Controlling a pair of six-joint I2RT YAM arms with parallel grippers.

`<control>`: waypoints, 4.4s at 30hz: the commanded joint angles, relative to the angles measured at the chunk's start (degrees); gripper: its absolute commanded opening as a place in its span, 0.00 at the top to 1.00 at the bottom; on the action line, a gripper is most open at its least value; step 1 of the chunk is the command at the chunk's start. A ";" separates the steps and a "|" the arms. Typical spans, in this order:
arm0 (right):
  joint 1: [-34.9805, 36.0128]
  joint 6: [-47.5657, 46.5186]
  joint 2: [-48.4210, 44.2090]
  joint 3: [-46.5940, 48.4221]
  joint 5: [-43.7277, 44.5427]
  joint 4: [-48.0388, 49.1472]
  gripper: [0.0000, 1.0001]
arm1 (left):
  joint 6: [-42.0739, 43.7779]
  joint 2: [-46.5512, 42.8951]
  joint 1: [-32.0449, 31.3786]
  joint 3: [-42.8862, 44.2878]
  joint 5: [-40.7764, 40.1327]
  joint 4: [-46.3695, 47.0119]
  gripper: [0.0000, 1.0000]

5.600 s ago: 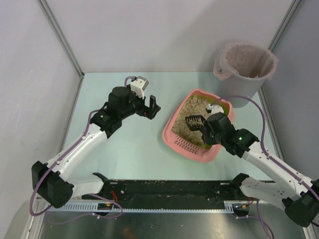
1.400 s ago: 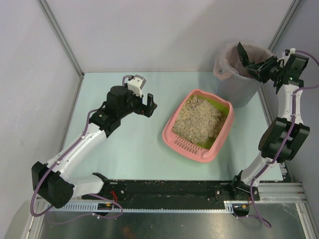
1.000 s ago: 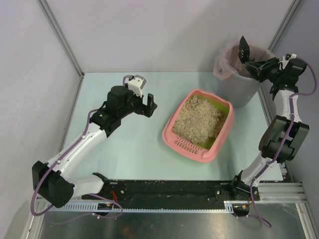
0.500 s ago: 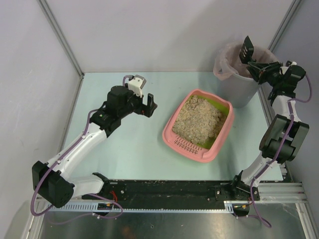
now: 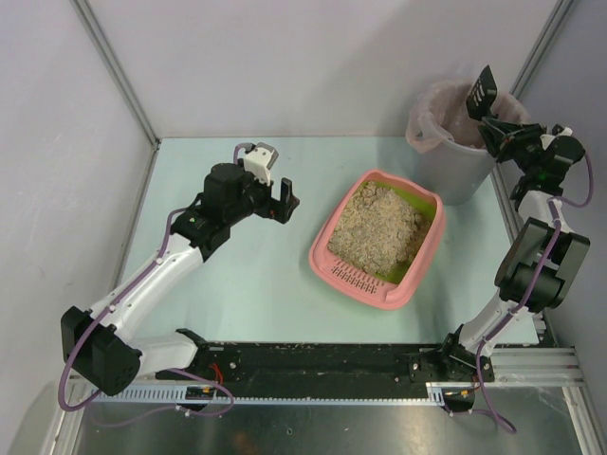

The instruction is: Clean the litter box

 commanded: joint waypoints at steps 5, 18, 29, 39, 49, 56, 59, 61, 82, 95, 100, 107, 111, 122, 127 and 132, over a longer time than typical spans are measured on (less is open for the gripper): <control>0.40 12.77 -2.87 -4.52 -0.20 9.87 1.00 | -0.12 -1.16 0.43 -0.06 0.37 0.91 0.00; 0.57 23.73 -4.81 -9.70 1.38 17.33 1.00 | -0.30 -1.07 0.43 -0.06 0.46 1.00 0.00; 0.92 37.73 -0.07 -13.92 4.37 32.28 1.00 | -0.47 -0.20 0.43 -0.06 0.64 1.00 0.00; 1.36 38.69 -3.31 -14.63 5.16 34.30 1.00 | -0.65 -0.02 0.43 -0.06 0.81 0.91 0.00; 0.57 34.83 -12.71 -14.01 6.22 30.36 1.00 | -1.00 -0.11 0.43 -0.06 1.51 1.00 0.00; -0.75 27.09 -15.63 -14.89 5.61 17.79 1.00 | -1.26 -0.19 0.43 0.03 1.95 1.00 0.00; -1.01 26.74 -12.91 -16.38 4.90 17.25 1.00 | -1.26 -0.28 0.43 0.03 1.95 0.91 0.00; -1.36 26.74 -11.24 -17.00 4.29 18.39 1.00 | -1.26 -0.37 0.43 0.03 1.87 1.00 0.00; -3.03 27.81 -14.99 -20.52 5.60 22.09 1.00 | -1.17 -0.11 0.43 0.03 1.60 0.91 0.00; -1.02 -5.80 -27.92 -16.04 6.56 -5.66 1.00 | -0.12 -2.65 0.34 0.55 2.40 2.40 0.01; 3.46 -27.89 -34.16 -8.40 10.43 -27.45 1.00 | -2.31 -2.49 0.34 3.89 2.57 3.02 0.01; 14.80 -52.52 -39.79 3.47 24.75 -54.96 1.00 | -7.59 3.40 0.08 10.57 7.93 2.93 0.03; 23.91 -59.11 -41.11 7.25 31.77 -65.69 1.00 | -7.95 6.75 -0.98 12.33 9.34 3.02 0.08; 50.49 -62.92 -34.17 18.51 58.43 -98.85 1.00 | -4.34 9.38 -3.79 6.36 7.05 2.93 0.09; 52.43 -60.36 -33.99 18.33 56.41 -104.89 1.00 | -4.86 12.45 -5.64 5.74 9.77 2.58 0.08; 55.15 -59.05 -31.80 17.89 54.65 -110.97 1.00 | -5.39 14.39 -6.78 5.92 11.27 2.23 0.09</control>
